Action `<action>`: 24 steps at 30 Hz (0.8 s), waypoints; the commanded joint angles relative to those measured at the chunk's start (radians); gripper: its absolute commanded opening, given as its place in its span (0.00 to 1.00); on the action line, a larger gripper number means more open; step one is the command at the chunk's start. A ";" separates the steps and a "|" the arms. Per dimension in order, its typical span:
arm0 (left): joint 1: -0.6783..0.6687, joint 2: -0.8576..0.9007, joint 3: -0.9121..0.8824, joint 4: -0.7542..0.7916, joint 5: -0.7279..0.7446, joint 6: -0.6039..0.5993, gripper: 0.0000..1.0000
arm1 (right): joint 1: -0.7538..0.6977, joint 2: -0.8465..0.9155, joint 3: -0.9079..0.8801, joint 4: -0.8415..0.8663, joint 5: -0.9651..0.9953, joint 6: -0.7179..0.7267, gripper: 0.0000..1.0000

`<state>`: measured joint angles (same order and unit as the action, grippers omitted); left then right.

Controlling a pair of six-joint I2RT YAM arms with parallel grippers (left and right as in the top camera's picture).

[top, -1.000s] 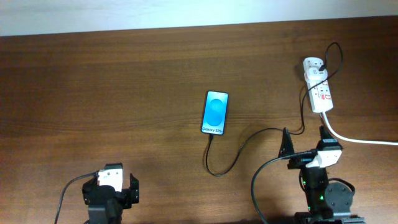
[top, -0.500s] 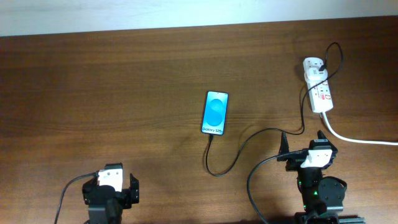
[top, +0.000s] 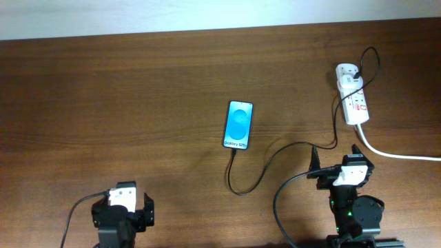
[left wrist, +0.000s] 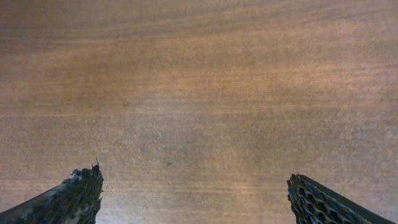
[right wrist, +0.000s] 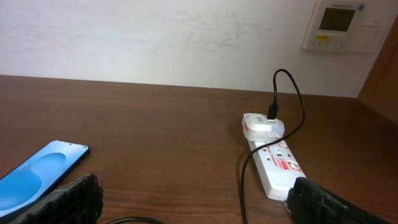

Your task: Plug charger to phone and switch on socket

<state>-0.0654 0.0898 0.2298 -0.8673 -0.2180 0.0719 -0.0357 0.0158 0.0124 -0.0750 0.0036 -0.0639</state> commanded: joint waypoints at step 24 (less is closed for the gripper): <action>0.050 -0.085 -0.221 0.785 0.162 0.071 0.99 | 0.003 -0.008 -0.007 -0.004 0.009 -0.007 0.99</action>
<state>-0.0235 0.0135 0.0181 -0.0856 -0.0437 0.1970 -0.0357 0.0158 0.0124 -0.0750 0.0036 -0.0639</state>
